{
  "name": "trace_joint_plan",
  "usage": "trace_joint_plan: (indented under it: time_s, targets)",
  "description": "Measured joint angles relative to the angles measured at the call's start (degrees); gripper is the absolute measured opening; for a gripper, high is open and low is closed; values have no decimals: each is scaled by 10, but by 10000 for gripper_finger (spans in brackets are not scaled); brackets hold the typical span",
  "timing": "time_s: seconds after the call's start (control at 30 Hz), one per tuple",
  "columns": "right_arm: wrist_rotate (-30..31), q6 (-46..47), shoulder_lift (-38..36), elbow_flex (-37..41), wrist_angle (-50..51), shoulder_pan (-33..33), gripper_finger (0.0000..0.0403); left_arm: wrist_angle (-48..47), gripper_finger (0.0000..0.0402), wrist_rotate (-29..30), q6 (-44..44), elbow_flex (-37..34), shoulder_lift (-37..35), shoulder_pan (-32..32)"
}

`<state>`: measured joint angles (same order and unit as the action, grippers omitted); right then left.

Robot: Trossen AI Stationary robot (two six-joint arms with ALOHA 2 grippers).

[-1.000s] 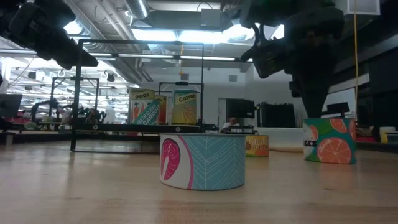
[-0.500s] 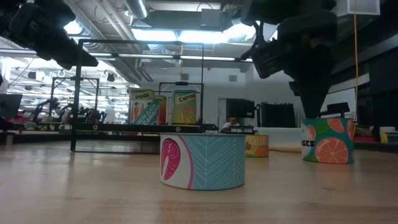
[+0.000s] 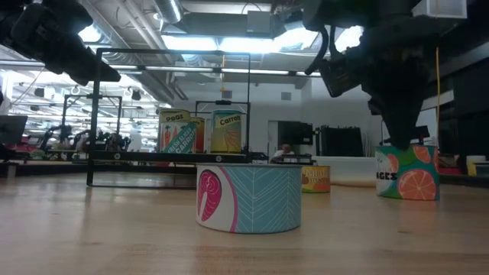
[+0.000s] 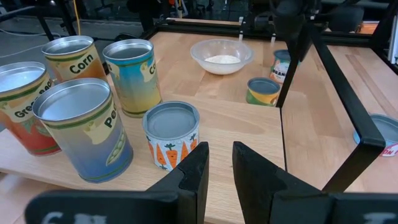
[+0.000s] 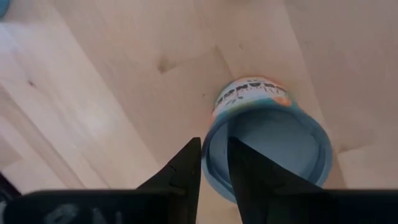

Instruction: Pick and place cans onto a shelf

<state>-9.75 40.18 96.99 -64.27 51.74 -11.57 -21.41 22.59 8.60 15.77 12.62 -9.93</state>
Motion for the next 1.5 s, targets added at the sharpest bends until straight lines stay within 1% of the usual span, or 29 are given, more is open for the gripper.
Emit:
trace_joint_plan:
  time_s: [0.23, 0.5, 0.63, 0.73, 0.9, 1.07, 1.2, 1.33, 1.5]
  targets:
    - [11, -2, 0, 0, 0, 0, 76, 0, 65, 0, 0, 0, 0, 0]
    - [11, -2, 0, 0, 0, 0, 10, 0, 65, 0, 0, 0, 0, 0]
    - [11, -3, 0, 0, 0, 0, 10, 0, 65, 0, 0, 0, 0, 0]
    - [11, -21, 0, 0, 0, 0, 7, 0, 65, 0, 0, 0, 0, 0]
    - [2, -77, 0, 0, 0, 0, 4, 0, 65, 0, 0, 0, 0, 0]
    - [-53, -145, 0, -2, 3, 0, 2, 0, 65, 0, 0, 0, 0, 0]
    - [-64, -205, 1, -36, 35, 2, 2, 0, 65, 0, 0, 0, 0, 0]
    - [-59, -279, 1, -87, 84, 9, 1, 0, 65, 0, 0, 0, 0, 0]
    - [-8, -363, 1, -148, 127, 28, 1, 0, 65, 0, 1, 0, 0, 0]
